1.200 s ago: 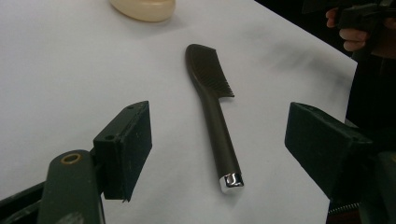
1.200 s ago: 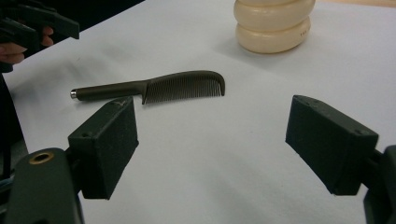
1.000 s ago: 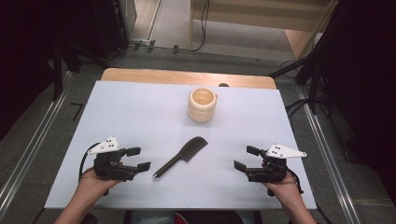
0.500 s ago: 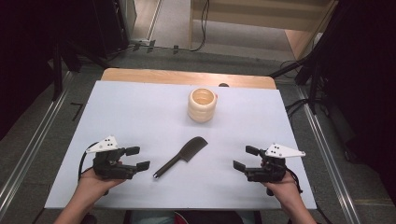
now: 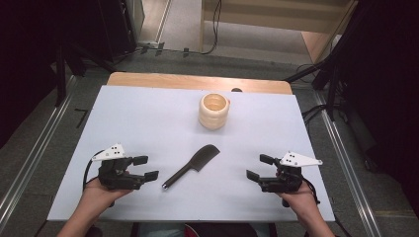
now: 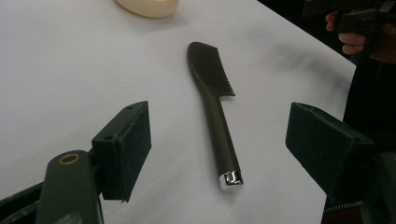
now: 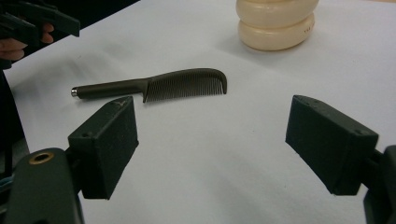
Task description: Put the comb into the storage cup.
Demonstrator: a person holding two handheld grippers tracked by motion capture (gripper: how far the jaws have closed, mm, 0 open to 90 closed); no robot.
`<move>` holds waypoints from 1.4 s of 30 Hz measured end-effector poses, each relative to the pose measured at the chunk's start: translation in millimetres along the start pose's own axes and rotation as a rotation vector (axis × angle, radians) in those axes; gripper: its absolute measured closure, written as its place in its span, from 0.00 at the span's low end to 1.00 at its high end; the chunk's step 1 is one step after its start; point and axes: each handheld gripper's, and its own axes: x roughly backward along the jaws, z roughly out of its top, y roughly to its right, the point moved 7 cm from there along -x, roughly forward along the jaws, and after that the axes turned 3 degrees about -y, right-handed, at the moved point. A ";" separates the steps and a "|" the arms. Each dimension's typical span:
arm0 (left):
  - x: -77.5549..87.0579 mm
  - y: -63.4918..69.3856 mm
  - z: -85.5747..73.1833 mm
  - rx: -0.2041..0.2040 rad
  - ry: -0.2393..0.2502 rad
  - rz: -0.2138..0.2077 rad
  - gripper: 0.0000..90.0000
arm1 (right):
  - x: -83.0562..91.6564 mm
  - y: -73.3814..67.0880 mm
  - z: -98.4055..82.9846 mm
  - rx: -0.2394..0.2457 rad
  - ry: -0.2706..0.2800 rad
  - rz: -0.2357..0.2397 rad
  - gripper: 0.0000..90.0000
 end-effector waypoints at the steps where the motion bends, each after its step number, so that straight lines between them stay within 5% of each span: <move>1: 0.0 0.0 0.0 0.000 0.000 0.000 0.26 | 0.0 0.0 0.0 0.000 0.000 0.000 0.17; 13: 0.1 -1.0 0.2 0.003 -0.005 0.010 0.26 | -0.2 -0.3 -0.3 -0.003 -0.004 0.000 0.17; 17: -1.5 -1.8 -0.6 0.046 -0.035 0.006 0.28 | -0.5 -0.2 -0.4 -0.001 -0.004 -0.001 0.17; 28: -9.6 0.4 7.4 -0.004 -0.047 0.066 0.28 | -1.5 0.3 -0.8 0.000 -0.008 -0.004 0.17; 42: -25.2 3.3 24.1 -0.017 -0.036 0.063 0.28 | -1.2 2.0 -0.9 -0.005 -0.010 -0.014 0.17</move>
